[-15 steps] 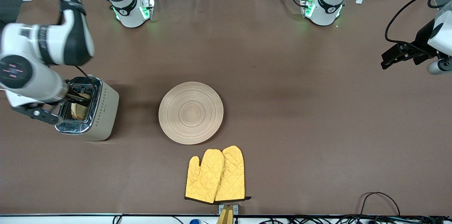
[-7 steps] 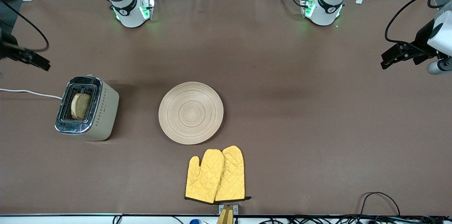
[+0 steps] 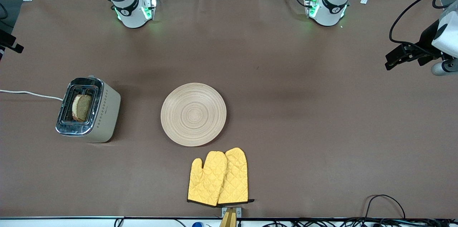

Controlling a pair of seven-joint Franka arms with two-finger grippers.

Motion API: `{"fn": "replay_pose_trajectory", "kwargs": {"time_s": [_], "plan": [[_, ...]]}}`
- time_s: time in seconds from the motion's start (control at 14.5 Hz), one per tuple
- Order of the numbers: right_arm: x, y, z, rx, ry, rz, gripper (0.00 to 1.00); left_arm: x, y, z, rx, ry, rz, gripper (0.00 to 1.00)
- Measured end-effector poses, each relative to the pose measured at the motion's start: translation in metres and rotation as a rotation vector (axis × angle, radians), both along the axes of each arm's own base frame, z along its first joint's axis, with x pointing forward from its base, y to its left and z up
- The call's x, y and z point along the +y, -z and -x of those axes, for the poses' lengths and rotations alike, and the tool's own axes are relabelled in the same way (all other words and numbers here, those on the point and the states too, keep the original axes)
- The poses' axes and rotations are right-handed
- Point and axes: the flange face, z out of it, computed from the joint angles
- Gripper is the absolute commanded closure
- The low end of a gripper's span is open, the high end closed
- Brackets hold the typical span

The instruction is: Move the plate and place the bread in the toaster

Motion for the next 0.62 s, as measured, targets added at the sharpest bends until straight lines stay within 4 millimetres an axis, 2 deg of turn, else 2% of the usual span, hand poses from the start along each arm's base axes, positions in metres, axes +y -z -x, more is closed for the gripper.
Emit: {"fn": "replay_pose_trajectory", "kwargs": {"time_s": [0.41,0.62], "plan": [[0.051,-0.001,-0.009,0.002,-0.023,0.013,0.0,-0.001,0.001,0.0,0.001,0.002,0.0,0.0],[0.057,-0.001,-0.01,0.004,-0.026,0.035,0.0,0.0,0.001,0.0,0.001,0.0,0.0,0.0]]}}
